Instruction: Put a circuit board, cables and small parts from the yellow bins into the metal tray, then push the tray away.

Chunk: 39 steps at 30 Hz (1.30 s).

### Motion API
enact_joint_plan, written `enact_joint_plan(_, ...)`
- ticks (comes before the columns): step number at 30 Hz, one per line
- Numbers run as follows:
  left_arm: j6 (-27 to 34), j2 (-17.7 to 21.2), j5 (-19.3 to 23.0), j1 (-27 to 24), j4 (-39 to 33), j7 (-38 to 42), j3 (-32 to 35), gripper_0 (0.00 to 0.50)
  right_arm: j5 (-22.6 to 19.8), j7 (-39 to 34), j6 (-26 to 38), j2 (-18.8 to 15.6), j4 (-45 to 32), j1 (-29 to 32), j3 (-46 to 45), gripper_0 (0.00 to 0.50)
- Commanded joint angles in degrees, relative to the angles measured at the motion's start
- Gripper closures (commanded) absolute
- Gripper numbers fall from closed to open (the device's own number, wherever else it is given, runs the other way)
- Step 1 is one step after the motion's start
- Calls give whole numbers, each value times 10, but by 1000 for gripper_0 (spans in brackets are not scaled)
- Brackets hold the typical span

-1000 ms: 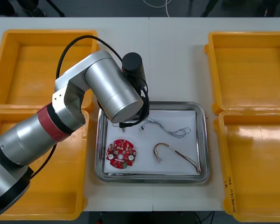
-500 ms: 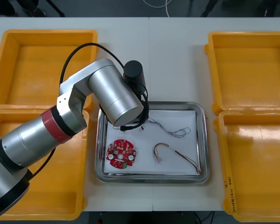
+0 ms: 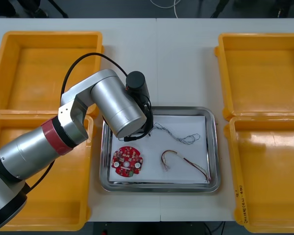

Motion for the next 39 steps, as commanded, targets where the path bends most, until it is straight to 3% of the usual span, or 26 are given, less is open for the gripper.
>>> enact_joint_plan(1, -5, 15, -1, 5, -10, -16, -9, 0, -4, -26, -4, -29, -13, 6, -19, 0)
enact_joint_plan(6, 8, 17, 9, 5, -32, -15, 5, 0, -4, -26, -4, -29, -13, 5, -19, 0)
enact_joint_plan(14, 105, 20, 31, 3, -112, -30, 69, 0, -6, -27, -4, -29, -13, 5, -19, 0)
enact_joint_plan(24, 245, 46, 122, -41, -164, -65, 190, 0, -8, -28, -4, -29, -13, 5, -19, 0)
enact_joint_plan(32, 247, 91, 161, -59, -163, -152, 291, 0, -7, -28, -4, -29, -13, 5, -19, 0)
enact_joint_plan(39, 247, 138, 179, -48, -152, -224, 331, 0, -6, -28, -4, -29, -13, 5, -20, 0)
